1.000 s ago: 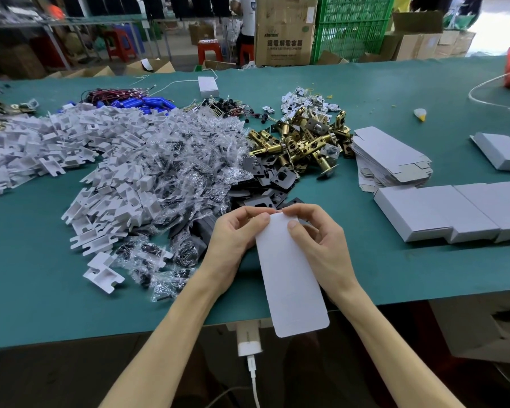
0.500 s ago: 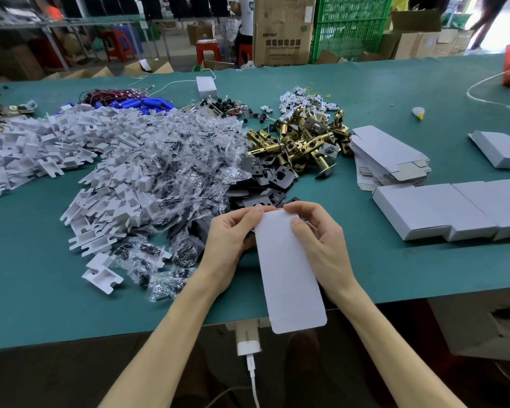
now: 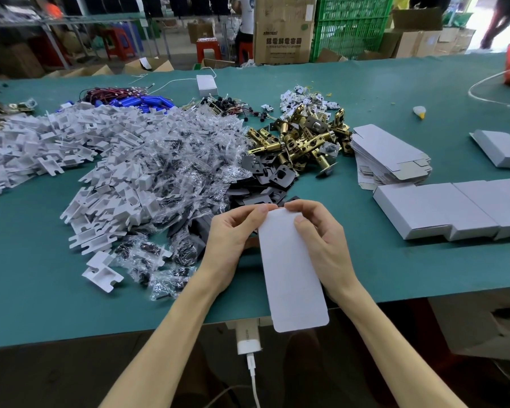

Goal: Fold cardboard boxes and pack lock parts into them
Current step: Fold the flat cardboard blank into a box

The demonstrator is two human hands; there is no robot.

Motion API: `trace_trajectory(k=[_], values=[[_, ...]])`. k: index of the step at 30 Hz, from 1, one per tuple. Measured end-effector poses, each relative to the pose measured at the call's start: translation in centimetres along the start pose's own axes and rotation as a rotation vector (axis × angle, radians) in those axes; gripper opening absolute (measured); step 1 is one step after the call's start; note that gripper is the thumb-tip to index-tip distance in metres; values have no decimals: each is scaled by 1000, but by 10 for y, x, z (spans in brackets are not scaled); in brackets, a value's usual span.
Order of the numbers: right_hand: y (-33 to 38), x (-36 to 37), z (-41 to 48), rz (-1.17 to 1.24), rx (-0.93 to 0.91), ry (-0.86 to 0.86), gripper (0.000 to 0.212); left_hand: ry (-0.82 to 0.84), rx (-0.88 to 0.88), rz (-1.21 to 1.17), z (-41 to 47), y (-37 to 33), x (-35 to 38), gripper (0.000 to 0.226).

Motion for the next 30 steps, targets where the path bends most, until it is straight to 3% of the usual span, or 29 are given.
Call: trace_trajectory(k=[10, 15, 30], values=[[-4, -1, 1, -29, 11, -15, 16, -13, 4, 33, 0, 1, 1, 28], [-4, -2, 0, -44, 39, -46, 11, 15, -2, 28, 2, 3, 1, 14], [-12, -6, 1, -25, 79, -92, 7, -1, 36, 94, -1, 1, 5, 20]])
Point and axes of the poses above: each hand's wrist, its own z-axis towards the middle knuckle, its own x-axis out of the palm, y = z × x, the point moved 6 cm from there along z, towards the middle knuckle, and after that the axes turned 9 degrees about -x, right-handed, at the moved point
